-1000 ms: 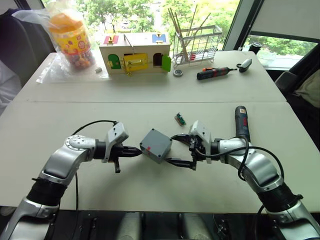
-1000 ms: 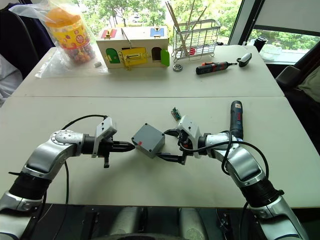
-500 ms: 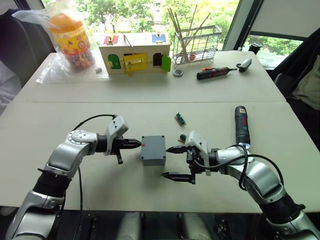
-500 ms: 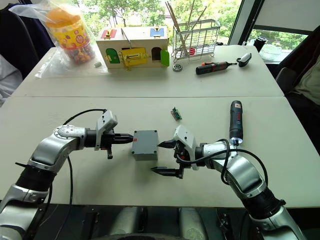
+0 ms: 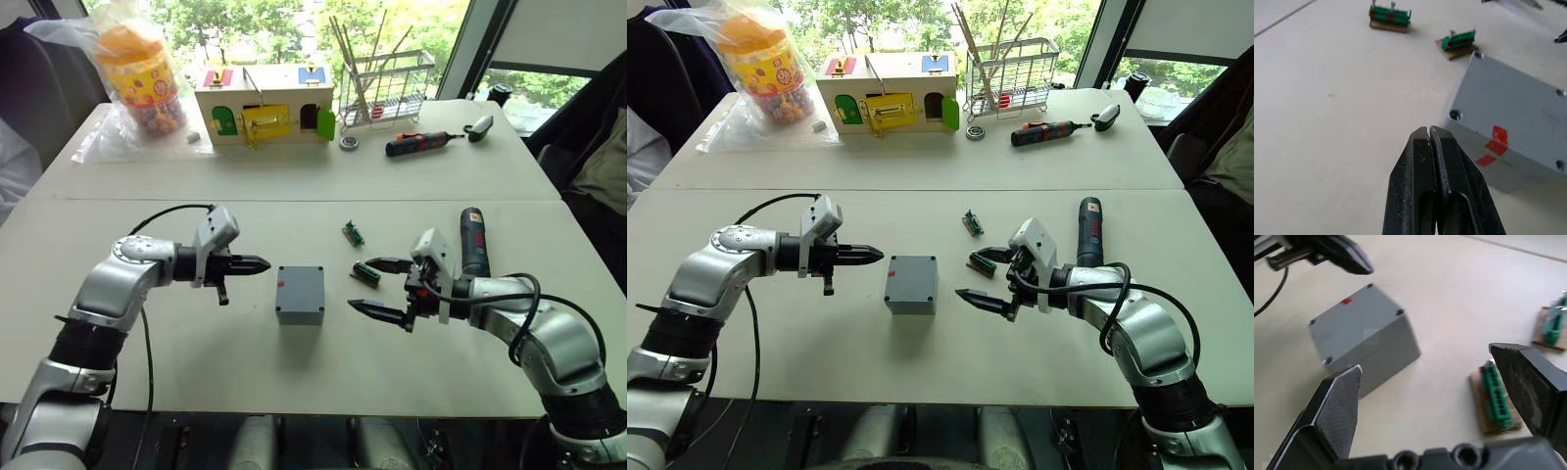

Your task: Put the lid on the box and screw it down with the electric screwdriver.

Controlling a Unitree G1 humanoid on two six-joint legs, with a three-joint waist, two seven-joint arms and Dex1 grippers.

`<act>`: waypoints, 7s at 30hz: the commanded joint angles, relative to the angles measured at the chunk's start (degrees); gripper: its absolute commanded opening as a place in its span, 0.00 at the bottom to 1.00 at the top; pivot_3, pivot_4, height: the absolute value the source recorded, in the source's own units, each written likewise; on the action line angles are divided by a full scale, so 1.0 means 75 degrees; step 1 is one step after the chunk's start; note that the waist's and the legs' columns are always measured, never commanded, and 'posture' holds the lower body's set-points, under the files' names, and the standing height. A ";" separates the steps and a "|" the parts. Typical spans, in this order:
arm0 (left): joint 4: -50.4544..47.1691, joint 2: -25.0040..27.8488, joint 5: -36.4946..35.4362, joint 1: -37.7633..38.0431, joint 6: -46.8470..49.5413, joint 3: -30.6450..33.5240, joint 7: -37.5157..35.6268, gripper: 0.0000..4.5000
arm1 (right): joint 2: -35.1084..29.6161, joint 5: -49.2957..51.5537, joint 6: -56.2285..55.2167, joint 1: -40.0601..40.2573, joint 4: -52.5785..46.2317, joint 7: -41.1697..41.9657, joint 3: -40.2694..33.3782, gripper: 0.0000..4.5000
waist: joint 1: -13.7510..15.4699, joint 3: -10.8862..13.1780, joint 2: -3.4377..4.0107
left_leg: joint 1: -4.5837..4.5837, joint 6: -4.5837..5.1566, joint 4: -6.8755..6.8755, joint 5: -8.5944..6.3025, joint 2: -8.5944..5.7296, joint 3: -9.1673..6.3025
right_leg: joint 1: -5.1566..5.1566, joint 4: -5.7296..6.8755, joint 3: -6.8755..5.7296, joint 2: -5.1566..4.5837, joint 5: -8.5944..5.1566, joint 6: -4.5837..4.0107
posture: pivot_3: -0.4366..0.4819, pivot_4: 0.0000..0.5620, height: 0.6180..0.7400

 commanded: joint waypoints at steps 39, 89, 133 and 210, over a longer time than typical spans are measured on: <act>-0.1306 0.0137 0.0283 -0.0174 -0.0198 -0.0679 -0.0017 0.00 | 0.1114 -0.1307 -0.1736 -0.0782 0.2294 -0.0306 0.0636 0.02 | -0.0026 0.0000 0.0000 | 0.0002 -0.0006 0.0004 0.0003 -0.0002 0.0008 | -0.0011 0.0027 0.0007 0.0002 0.0000 0.0000 | 0.48 0.27 0.97; -0.1707 0.0517 -0.0006 0.0349 0.0154 -0.0244 0.0347 0.00 | 0.1499 -0.0734 -0.1010 -0.1255 0.1171 -0.0042 0.1373 0.02 | -0.0031 0.0000 0.0000 | 0.0001 -0.0005 0.0005 0.0003 0.0000 0.0006 | -0.0020 0.0049 0.0007 0.0000 -0.0001 -0.0001 | 0.48 0.27 0.97; -0.1471 -0.0402 0.0472 -0.0979 -0.0916 -0.0879 -0.0207 0.00 | -0.3231 0.0294 0.6136 -0.3355 0.3520 -0.0856 -0.0049 0.99 | -0.0017 0.0001 -0.0001 | -0.0004 -0.0013 -0.0002 0.0008 -0.0002 0.0020 | -0.0030 0.0040 0.0023 -0.0001 -0.0001 -0.0002 | 0.48 0.27 0.97; -0.0693 0.0072 0.0754 -0.0104 -0.0548 -0.1242 -0.0551 0.00 | 0.4083 0.0200 -0.2136 -0.0832 0.0275 -0.1674 0.0321 0.40 | -0.0225 0.0000 -0.0002 | -0.0018 -0.0072 -0.0017 0.0043 -0.0004 0.0010 | -0.0075 0.0075 0.0010 0.0003 0.0005 -0.0009 | 0.48 0.27 0.97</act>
